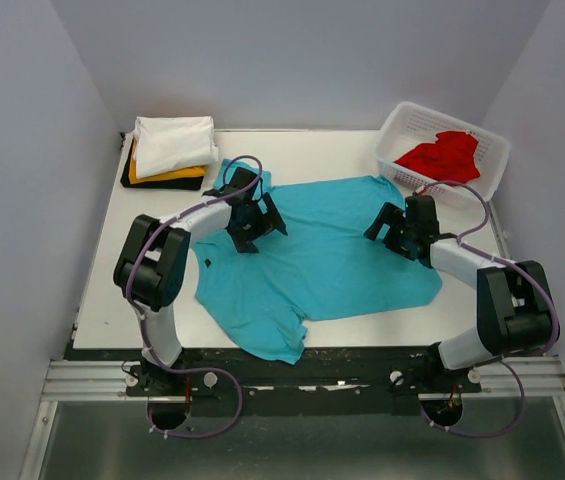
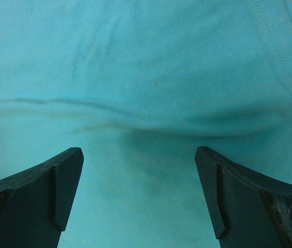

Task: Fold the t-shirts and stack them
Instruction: Flatten out the tshirt

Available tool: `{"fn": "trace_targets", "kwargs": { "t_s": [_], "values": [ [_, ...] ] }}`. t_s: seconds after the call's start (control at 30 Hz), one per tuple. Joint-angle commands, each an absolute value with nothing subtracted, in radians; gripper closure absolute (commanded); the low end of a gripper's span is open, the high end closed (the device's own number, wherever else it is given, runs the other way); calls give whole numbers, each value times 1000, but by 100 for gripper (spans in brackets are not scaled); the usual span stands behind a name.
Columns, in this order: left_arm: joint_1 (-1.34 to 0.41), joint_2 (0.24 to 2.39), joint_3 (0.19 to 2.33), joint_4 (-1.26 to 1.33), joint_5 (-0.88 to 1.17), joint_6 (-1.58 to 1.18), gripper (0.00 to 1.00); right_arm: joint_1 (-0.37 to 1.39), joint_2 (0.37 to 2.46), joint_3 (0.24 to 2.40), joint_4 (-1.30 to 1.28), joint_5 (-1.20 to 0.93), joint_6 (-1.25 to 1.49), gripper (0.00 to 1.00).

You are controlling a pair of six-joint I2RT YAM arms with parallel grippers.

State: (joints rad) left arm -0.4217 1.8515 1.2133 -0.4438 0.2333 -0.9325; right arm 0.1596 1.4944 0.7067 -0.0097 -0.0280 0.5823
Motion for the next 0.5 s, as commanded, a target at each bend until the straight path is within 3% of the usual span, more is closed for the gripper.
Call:
{"fn": "trace_targets", "kwargs": {
  "t_s": [0.0, 0.47],
  "values": [
    [-377, 1918, 1325, -556, 147, -928, 1, 158, 1512, 694, -37, -3, 611, 0],
    [-339, 2137, 1646, -685, 216, -877, 2, 158, 1497, 650, -48, -31, 667, 0]
  ]
}}
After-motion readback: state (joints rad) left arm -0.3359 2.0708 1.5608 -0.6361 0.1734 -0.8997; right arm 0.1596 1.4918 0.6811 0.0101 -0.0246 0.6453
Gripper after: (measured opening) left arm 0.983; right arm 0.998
